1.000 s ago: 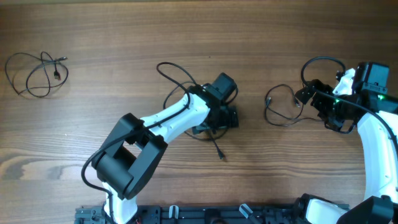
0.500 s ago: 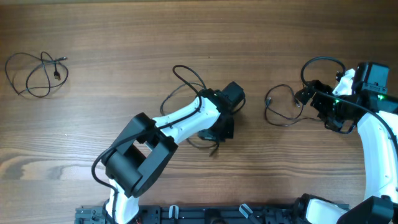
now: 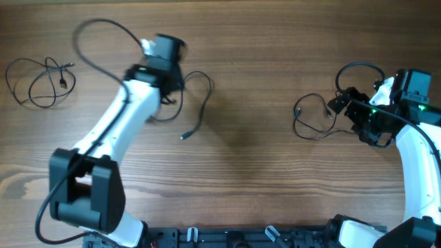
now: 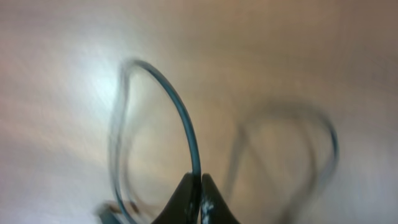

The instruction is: Untangle cables

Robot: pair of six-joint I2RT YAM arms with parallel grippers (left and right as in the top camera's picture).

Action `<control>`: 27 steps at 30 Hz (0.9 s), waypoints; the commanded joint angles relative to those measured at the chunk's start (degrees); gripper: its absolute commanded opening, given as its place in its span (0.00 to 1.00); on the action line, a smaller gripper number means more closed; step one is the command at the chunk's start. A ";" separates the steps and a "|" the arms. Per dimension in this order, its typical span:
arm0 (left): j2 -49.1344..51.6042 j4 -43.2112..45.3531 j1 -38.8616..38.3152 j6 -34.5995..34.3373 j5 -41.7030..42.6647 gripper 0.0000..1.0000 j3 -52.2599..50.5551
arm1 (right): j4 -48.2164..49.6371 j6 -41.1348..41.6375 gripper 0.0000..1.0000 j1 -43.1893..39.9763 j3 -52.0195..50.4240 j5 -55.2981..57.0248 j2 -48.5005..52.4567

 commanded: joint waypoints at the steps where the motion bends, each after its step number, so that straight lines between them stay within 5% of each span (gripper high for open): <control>1: 1.88 8.02 6.84 11.78 -0.11 0.04 -0.15 | 0.55 2.93 1.00 0.20 -0.28 0.76 -0.17; 7: 4.68 6.95 9.62 14.82 30.64 0.04 -0.26 | 1.31 6.14 1.00 0.20 -0.28 0.76 -0.17; 13: 11.23 7.10 1.44 4.98 28.57 0.07 -0.33 | 1.55 6.95 1.00 0.20 -0.28 0.79 -0.17; 15: 14.64 10.03 -1.95 -0.83 25.83 0.17 -0.31 | 1.44 6.93 1.00 0.20 -0.28 0.81 -0.17; 20: 21.64 19.26 -8.63 -1.64 25.53 1.00 -0.31 | 1.55 6.84 1.00 0.20 -0.28 2.05 -0.17; 25: 22.69 22.64 -11.82 -12.90 18.34 1.00 -0.31 | 1.60 6.80 1.00 0.20 -0.28 6.82 0.04; 27: 22.80 22.60 -12.37 -14.36 15.34 0.89 -0.31 | 1.77 6.78 1.00 0.20 -0.28 7.67 0.04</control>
